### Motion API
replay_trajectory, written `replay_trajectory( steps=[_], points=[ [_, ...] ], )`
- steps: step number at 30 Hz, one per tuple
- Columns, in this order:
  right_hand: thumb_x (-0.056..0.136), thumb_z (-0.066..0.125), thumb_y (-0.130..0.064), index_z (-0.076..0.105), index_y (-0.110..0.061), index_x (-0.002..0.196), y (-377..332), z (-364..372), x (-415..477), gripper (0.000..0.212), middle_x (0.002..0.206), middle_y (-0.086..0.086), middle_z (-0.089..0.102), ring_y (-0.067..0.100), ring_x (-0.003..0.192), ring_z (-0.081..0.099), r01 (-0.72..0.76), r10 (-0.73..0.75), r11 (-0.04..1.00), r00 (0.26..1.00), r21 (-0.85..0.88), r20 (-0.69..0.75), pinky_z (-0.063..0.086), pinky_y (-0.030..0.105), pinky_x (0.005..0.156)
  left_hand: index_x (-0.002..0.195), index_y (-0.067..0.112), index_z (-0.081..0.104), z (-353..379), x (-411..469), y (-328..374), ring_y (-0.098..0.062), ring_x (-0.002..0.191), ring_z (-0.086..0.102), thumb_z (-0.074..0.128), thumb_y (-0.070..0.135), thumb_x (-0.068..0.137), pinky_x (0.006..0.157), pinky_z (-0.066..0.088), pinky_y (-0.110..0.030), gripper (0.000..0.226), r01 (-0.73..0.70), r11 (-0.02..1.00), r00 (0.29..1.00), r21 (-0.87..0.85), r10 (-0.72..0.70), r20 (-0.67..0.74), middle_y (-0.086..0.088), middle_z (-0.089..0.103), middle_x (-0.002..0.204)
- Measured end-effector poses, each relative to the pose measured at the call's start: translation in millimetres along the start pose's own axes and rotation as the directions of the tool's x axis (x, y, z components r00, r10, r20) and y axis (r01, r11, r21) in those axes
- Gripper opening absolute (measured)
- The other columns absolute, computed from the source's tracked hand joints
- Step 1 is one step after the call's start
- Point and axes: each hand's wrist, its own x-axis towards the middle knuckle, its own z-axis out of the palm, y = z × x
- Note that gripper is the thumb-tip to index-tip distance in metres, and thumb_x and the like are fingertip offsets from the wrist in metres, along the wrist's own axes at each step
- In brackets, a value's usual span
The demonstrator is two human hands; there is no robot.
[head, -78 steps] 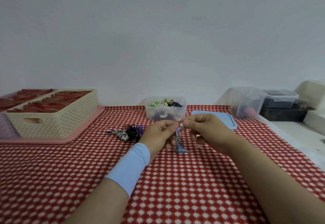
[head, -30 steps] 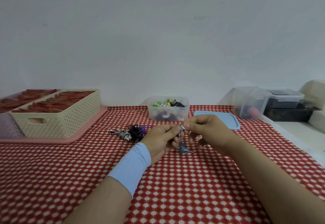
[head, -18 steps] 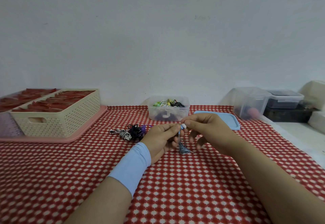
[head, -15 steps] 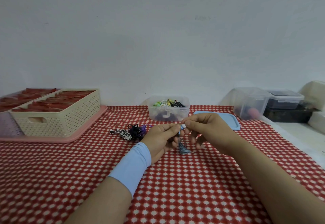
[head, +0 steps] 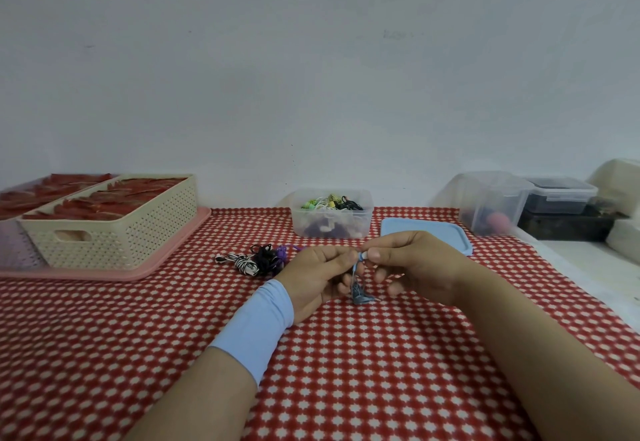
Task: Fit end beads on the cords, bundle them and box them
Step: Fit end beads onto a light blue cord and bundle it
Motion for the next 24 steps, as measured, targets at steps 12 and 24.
replay_trajectory(
  steps=[12, 24],
  points=[
    [0.088, 0.071, -0.008, 0.080, -0.006, 0.093, 0.3, 1.3, -1.3, 0.011, 0.080, 0.010, 0.073, 0.010, 0.060, 0.064, -0.009, 0.009, 0.999, 1.000, -0.030, 0.012, 0.052, 0.022, 0.045, 0.084, 0.005, 0.068, 2.9, 0.5, -2.1, -0.004, 0.054, 0.052, 0.055, 0.008, 0.096, 0.050, 0.046, -0.014, 0.018, -0.032, 0.999, 0.999, 0.021, 0.032, -0.019, -0.001, 0.066, 0.069],
    [0.088, 0.074, -0.012, 0.080, -0.007, 0.098, -0.2, 2.7, -1.3, 0.012, 0.083, 0.014, 0.073, 0.017, 0.058, 0.059, 0.096, -0.107, 0.987, 0.991, -0.126, -0.083, 0.054, 0.030, 0.049, 0.091, 0.002, 0.071, 8.7, 4.2, -1.1, -0.007, 0.057, 0.054, 0.057, 0.008, 0.096, 0.052, 0.049, -0.016, 0.015, -0.038, 0.999, 0.993, -0.021, 0.036, -0.110, -0.002, 0.066, 0.071]
  ],
)
